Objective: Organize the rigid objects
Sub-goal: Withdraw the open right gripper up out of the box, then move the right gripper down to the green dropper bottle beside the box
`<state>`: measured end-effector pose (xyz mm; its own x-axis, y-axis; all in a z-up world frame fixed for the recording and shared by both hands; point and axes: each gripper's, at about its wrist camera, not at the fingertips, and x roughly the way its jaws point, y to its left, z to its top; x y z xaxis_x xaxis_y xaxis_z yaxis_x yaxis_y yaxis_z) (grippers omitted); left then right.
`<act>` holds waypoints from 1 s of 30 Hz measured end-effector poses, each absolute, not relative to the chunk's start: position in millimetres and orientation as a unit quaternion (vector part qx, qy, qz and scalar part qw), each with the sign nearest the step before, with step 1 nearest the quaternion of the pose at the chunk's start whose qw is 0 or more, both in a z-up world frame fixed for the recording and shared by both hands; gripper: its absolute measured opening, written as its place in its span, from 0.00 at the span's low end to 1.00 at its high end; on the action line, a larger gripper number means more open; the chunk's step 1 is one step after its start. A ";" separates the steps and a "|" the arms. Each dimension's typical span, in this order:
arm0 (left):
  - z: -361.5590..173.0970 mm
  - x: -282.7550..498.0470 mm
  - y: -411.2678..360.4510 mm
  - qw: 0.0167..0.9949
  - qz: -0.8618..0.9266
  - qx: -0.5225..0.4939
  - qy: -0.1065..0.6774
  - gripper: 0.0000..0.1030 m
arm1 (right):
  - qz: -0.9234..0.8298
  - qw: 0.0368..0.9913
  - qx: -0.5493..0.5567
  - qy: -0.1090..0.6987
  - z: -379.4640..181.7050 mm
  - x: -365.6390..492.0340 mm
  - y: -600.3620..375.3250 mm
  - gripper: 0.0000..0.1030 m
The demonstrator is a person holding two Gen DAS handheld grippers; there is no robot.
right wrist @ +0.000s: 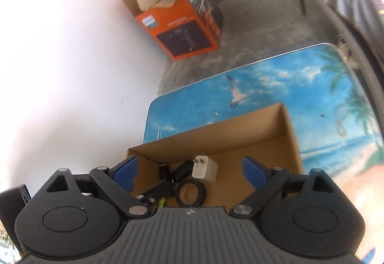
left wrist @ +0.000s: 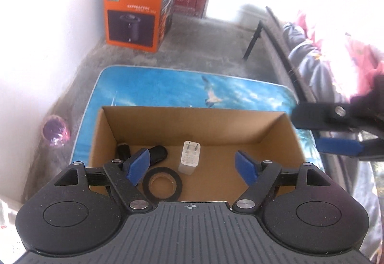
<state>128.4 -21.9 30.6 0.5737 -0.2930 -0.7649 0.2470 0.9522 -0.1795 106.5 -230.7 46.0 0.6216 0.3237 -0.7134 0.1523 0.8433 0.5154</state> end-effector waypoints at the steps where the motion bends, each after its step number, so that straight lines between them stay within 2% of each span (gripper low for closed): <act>1: 35.9 122.0 -21.1 0.887 -0.156 -0.028 0.433 0.77 | 0.042 0.859 0.275 0.429 48.8 96.6 -231.6 0.98; 12: 31.8 42.8 -9.8 0.882 -0.209 -0.007 0.422 0.78 | 0.006 0.848 0.282 0.449 35.7 9.5 -221.8 0.96; 14: 25.6 28.5 -13.9 0.879 -0.221 0.016 0.422 0.78 | 0.011 0.845 0.282 0.455 25.9 1.0 -215.3 0.92; 16: 14.2 17.4 -21.4 0.875 -0.227 0.041 0.427 0.78 | 0.020 0.840 0.282 0.463 16.7 -4.1 -208.7 0.82; 19: -7.8 8.1 -29.2 0.866 -0.235 0.073 0.435 0.76 | 0.038 0.838 0.264 0.476 4.6 -6.4 -194.4 0.79; 22: -28.0 4.9 -38.1 0.860 -0.238 0.100 0.440 0.69 | 0.062 0.836 0.235 0.492 -7.2 -1.4 -179.5 0.68; 26: -45.2 5.0 -46.3 0.858 -0.238 0.115 0.441 0.60 | 0.086 0.834 0.200 0.508 -22.6 6.5 -162.9 0.62; 30: -58.2 1.2 -50.4 0.859 -0.236 0.136 0.433 0.52 | 0.112 0.831 0.180 0.514 -34.1 15.5 -152.0 0.47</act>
